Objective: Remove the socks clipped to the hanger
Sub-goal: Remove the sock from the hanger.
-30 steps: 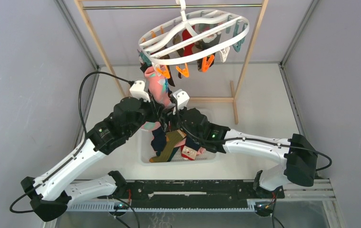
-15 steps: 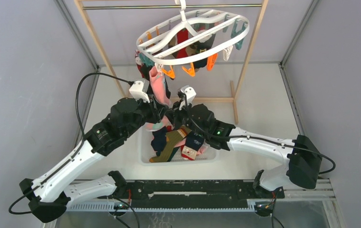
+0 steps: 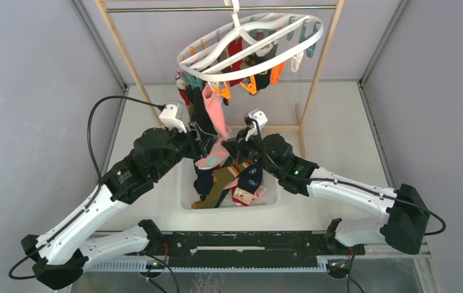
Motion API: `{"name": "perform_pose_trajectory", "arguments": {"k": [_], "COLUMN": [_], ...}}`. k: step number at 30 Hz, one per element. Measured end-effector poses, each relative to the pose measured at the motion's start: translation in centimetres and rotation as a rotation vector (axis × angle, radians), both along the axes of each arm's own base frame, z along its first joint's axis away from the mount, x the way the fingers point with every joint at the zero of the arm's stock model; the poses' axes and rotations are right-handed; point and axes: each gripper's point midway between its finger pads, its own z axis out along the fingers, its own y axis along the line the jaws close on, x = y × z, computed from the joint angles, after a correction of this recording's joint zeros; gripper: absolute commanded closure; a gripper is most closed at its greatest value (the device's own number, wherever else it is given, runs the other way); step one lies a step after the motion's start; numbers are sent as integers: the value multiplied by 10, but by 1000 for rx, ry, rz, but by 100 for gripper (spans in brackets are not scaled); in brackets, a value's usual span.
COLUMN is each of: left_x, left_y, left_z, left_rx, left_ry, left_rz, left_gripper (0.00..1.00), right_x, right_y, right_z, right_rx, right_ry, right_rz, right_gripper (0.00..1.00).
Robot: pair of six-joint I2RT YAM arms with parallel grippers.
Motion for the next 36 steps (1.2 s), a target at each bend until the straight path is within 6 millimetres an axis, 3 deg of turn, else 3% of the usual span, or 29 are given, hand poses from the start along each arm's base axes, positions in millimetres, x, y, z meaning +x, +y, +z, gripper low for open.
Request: {"name": "perform_pose_trajectory", "arguments": {"k": [9, 17, 36], "left_x": [-6, -6, -6], "left_y": [8, 9, 9], "left_z": [10, 9, 8], "left_rx": [-22, -18, -17], "left_ry": [-23, -19, -18], "left_rz": [7, 8, 8], "left_gripper": [42, 42, 42], "right_x": [6, 16, 30], "right_y": [-23, -51, -96], "right_z": [-8, -7, -19], "right_rx": [-9, 17, 78], "right_ry": [12, 18, 72], "right_rz": [-27, -72, -122], "right_gripper": [92, 92, 92]}}
